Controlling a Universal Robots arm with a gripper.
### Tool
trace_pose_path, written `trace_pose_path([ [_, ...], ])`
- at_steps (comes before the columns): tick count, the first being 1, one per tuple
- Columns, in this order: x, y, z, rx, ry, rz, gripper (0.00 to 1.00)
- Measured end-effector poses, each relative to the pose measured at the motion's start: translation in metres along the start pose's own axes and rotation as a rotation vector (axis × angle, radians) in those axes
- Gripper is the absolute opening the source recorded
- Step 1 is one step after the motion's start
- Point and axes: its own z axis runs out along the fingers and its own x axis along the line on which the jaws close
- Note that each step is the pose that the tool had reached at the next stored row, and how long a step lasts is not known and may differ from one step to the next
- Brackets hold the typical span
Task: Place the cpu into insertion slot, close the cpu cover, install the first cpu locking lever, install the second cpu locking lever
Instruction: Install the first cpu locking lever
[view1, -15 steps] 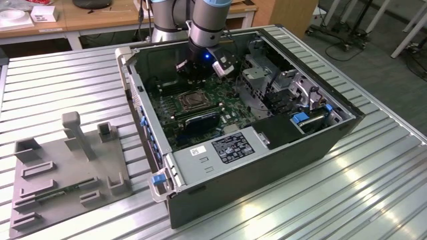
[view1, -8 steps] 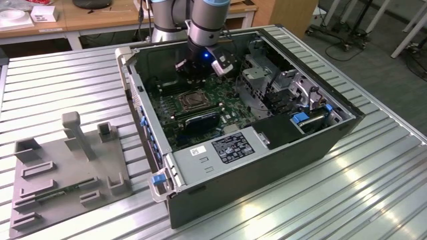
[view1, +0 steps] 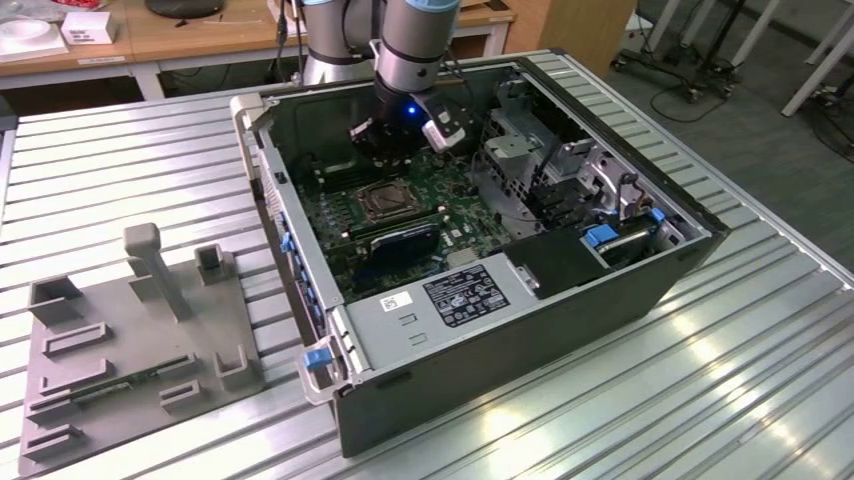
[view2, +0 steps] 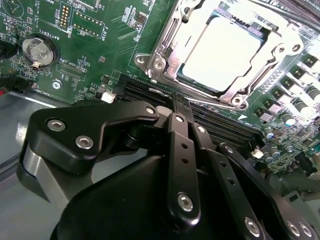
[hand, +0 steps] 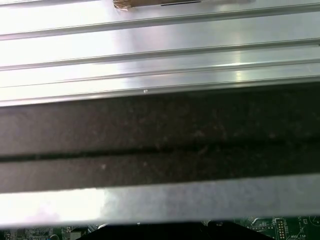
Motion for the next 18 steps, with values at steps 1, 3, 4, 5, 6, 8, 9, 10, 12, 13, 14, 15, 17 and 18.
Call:
trace_pose_path([
  [1,0.0,0.0,0.0001,0.0004,-0.0002,0.0,0.11],
  [3,0.0,-0.0002,0.0002,0.0007,-0.0006,0.0,0.11],
  [4,0.0,-0.0007,0.0001,0.001,-0.0006,0.0,0.11],
  [5,0.0,-0.0011,0.0,0.0014,-0.0006,0.0,0.11],
  [6,-0.0001,-0.0015,-0.0001,0.0018,-0.0006,0.0,0.11],
  [8,-0.0002,-0.0022,-0.0001,0.0026,-0.0007,0.0,0.11],
  [9,-0.0002,-0.0025,-0.0002,0.003,-0.0007,0.0,0.11],
  [10,-0.0002,-0.0029,-0.0002,0.0034,-0.0007,0.0,0.11],
  [12,-0.0003,-0.0036,-0.0002,0.0041,-0.0008,0.0,0.11],
  [13,-0.0003,-0.0039,-0.0002,0.0044,-0.0009,0.0,0.11],
  [14,-0.0003,-0.0039,-0.0002,0.0045,-0.0009,0.0,0.11],
  [15,-0.0003,-0.0039,-0.0002,0.0045,-0.0009,0.0,0.11],
  [17,-0.0003,-0.0039,-0.0002,0.0046,-0.0009,0.0,0.11],
  [18,-0.0003,-0.0039,-0.0003,0.0046,-0.0009,0.0,0.11],
])
